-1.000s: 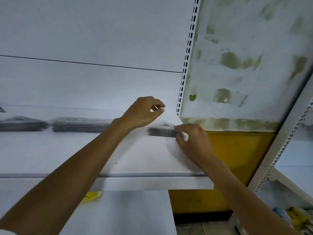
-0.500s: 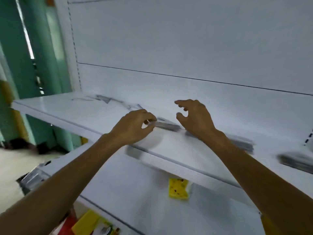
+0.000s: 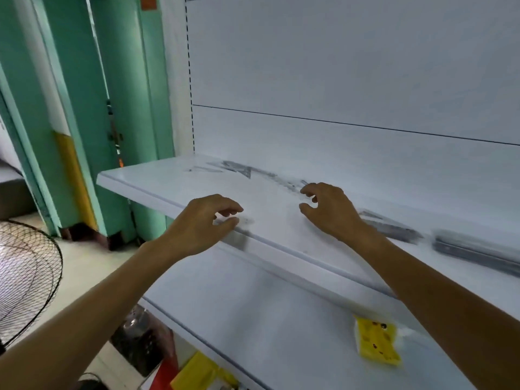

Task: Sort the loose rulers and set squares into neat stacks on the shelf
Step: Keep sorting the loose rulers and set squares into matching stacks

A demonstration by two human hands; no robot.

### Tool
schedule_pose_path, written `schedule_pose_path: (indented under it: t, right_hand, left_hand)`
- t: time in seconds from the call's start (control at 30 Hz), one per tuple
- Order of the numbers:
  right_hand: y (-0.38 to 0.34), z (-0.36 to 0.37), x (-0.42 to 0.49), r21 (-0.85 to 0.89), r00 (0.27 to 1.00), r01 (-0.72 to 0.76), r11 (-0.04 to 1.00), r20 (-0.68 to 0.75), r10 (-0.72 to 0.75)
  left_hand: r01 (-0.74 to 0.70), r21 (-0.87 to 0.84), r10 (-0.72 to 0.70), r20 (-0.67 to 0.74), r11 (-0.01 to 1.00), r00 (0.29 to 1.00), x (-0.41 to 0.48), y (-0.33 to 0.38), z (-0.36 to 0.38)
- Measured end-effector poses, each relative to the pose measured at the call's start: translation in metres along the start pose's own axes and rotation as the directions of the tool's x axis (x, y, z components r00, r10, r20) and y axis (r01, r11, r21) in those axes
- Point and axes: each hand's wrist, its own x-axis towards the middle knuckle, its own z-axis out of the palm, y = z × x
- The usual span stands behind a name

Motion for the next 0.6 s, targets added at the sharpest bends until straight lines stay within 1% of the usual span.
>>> schedule_pose_path:
  t: [0.1,0.27,0.43,0.53,0.6]
  right_hand:
    - [0.008,0.006,0.029,-0.051,0.999,-0.013,0.999,0.033,0.015]
    - [0.032,0.012,0.093,-0.140,0.985,-0.060,0.988,0.153,0.081]
    - [0.045,0.036,0.155,-0.184,0.970,-0.107,0.977,0.197,0.144]
    - [0.045,0.062,0.180,-0.286,0.966,-0.098,0.953,0.202,0.160]
    - [0.044,0.077,0.191,-0.319,0.964,-0.102,0.942,0.201,0.172]
  left_hand:
    - [-0.002,-0.037,0.002,-0.004,0.999,1.000,0.027,-0.031,0.005]
    - [-0.003,0.022,0.003,0.023,1.000,1.000,0.091,-0.092,0.020]
    - [-0.007,0.080,0.003,0.048,0.997,0.999,0.142,-0.155,0.021]
    - [0.023,0.129,-0.032,0.071,0.991,0.997,0.164,-0.193,0.014]
    - [0.055,0.165,-0.070,0.088,0.985,0.994,0.177,-0.216,0.010]
